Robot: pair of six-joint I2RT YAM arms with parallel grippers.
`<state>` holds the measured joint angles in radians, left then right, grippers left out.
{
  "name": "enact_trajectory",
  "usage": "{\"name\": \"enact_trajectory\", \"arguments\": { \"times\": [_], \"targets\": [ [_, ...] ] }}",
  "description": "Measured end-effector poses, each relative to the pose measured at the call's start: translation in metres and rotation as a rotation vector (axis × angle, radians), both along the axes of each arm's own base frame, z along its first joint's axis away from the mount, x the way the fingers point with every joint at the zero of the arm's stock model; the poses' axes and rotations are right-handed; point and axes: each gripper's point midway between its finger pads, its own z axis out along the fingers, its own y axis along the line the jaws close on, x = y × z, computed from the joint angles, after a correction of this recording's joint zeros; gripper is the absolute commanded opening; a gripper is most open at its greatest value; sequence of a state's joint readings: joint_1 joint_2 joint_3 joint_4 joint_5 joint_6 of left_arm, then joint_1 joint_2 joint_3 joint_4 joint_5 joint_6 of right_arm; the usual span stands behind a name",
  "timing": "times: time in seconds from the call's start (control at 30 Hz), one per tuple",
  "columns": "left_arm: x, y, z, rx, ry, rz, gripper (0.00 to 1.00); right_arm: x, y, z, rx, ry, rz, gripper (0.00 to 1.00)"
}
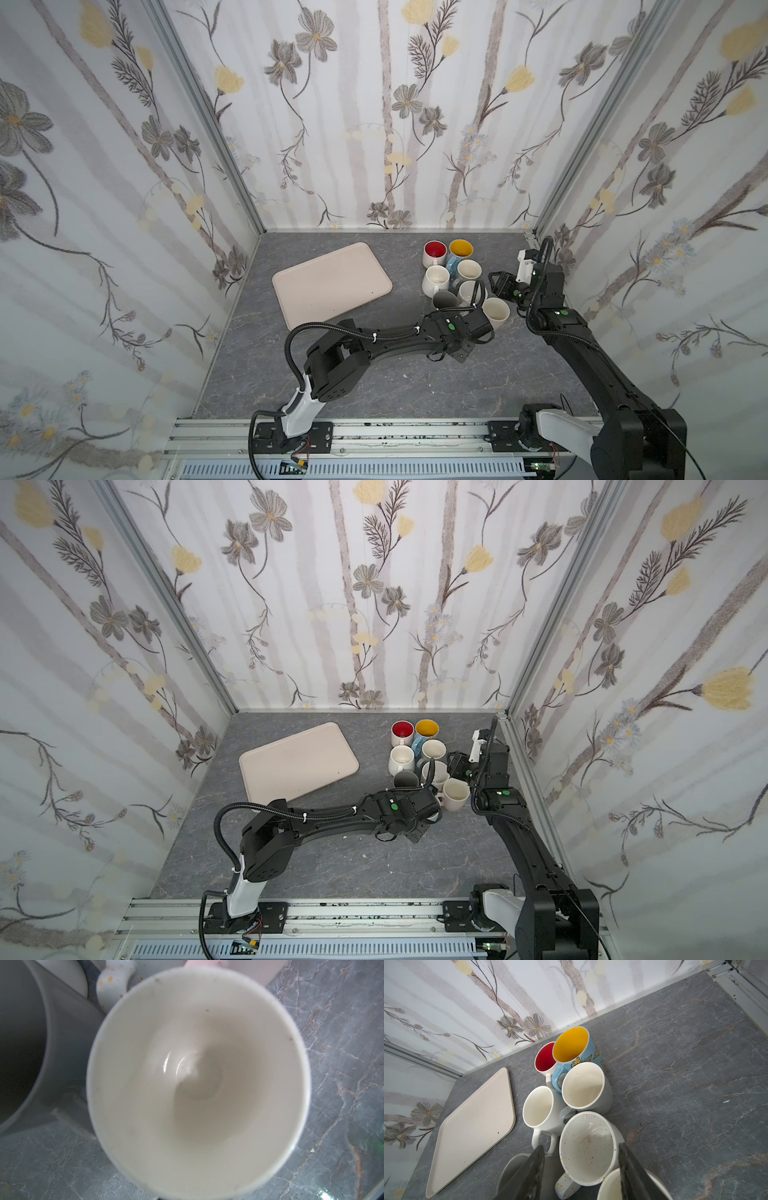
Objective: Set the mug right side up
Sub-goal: 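Lower the light-blue mug beside the grey mug and open the left gripper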
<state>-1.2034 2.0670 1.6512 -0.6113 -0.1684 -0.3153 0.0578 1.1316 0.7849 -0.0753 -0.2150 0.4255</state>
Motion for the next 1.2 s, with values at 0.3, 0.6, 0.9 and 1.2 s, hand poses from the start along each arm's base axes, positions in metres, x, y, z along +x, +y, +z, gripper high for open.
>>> {"name": "enact_trajectory", "arguments": {
  "times": [0.3,0.6,0.9,1.2],
  "targets": [
    [0.004,0.006,0.013,-0.011,-0.038,0.02,0.45,-0.007,-0.002,0.007,-0.018,-0.022,-0.002,0.57],
    [0.007,0.023,0.061,-0.099,-0.098,0.042,0.54,-0.014,-0.016,0.018,-0.073,-0.058,-0.062,0.63],
    [0.035,0.076,0.108,-0.228,-0.163,0.116,0.63,-0.024,-0.05,0.031,-0.19,-0.102,-0.217,0.95],
    [0.093,0.18,0.125,-0.335,-0.239,0.313,0.77,-0.044,-0.121,-0.028,-0.391,-0.006,-0.489,1.0]
  ]
}}
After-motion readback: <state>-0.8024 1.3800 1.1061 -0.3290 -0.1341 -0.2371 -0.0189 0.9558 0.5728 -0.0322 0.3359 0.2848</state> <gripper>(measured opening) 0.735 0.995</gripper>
